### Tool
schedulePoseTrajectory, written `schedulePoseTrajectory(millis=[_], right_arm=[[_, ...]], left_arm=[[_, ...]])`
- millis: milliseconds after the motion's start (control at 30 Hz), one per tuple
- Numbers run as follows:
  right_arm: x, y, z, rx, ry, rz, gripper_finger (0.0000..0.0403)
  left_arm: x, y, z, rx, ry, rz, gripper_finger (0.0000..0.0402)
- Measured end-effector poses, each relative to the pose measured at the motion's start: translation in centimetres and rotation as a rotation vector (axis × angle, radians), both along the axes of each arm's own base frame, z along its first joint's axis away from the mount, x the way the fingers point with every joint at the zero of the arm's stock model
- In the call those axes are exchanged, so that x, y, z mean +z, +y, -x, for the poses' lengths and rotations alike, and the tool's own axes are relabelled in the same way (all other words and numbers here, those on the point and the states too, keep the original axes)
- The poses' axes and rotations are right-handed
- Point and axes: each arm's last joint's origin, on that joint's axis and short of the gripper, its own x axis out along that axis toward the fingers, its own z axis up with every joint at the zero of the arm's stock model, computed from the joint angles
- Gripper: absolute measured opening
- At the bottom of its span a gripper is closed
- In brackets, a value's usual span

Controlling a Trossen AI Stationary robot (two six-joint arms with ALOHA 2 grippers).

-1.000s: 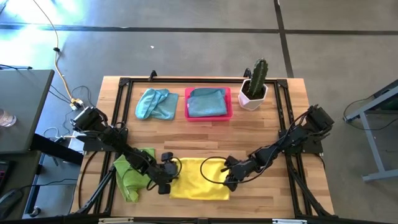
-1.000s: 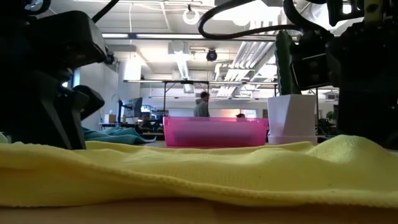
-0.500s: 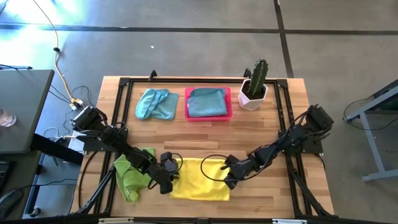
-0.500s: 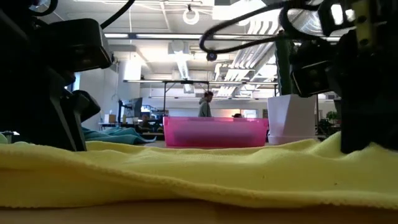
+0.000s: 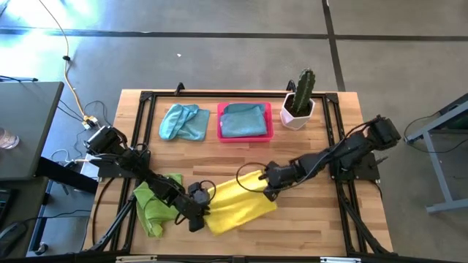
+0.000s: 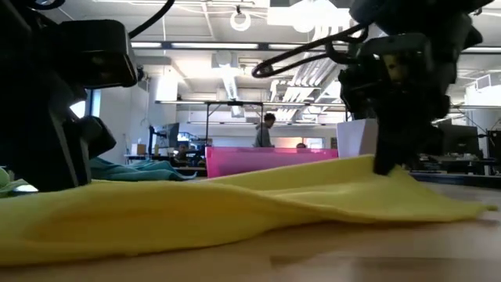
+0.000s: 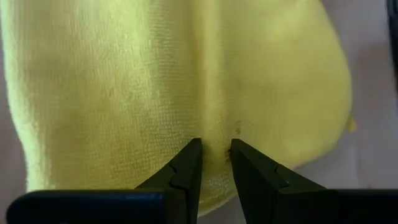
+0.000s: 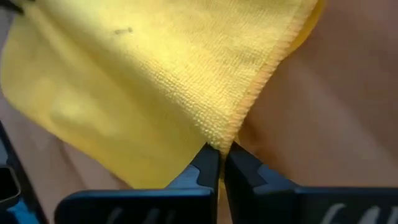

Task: Fold microfiber towels
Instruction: Fold the yellow microfiber cloth

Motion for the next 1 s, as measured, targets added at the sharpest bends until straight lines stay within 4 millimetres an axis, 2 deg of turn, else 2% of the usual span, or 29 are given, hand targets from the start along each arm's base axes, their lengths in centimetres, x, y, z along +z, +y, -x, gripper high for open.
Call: schedulePoseTrajectory(millis=[233,533,633,767,867,1000], right_arm=[[0.6,-2.8,-0.4,-0.010,-0.005,-0.026,0.0001],[0.2,-4.6,0.5,-0.115,0.165,-0.084,0.0000],[1.5,-4.2,-0.2,-0.105,0.169,-0.091,0.0000],[4.4,-3.4,-1.0,-0.100,0.208,-0.062,0.0000],[6.7,-2.9,-1.6,-0.129,0.240,-0.025,0.0000],[8.3,-1.9,-2.8,-0.153,0.297,-0.008,0.0000]], left_arm=[[1.7,0.8,-2.2,0.027,-0.090,-0.091,0.0078],[4.8,0.8,-4.7,-0.045,-0.121,-0.120,0.0078],[5.4,0.7,-4.8,-0.064,-0.075,-0.158,0.0078],[5.9,0.8,-4.7,-0.060,0.004,-0.215,0.0078],[5.9,0.7,-4.2,-0.058,0.059,-0.263,0.0078],[5.6,0.7,-3.5,-0.047,0.111,-0.296,0.0078]])
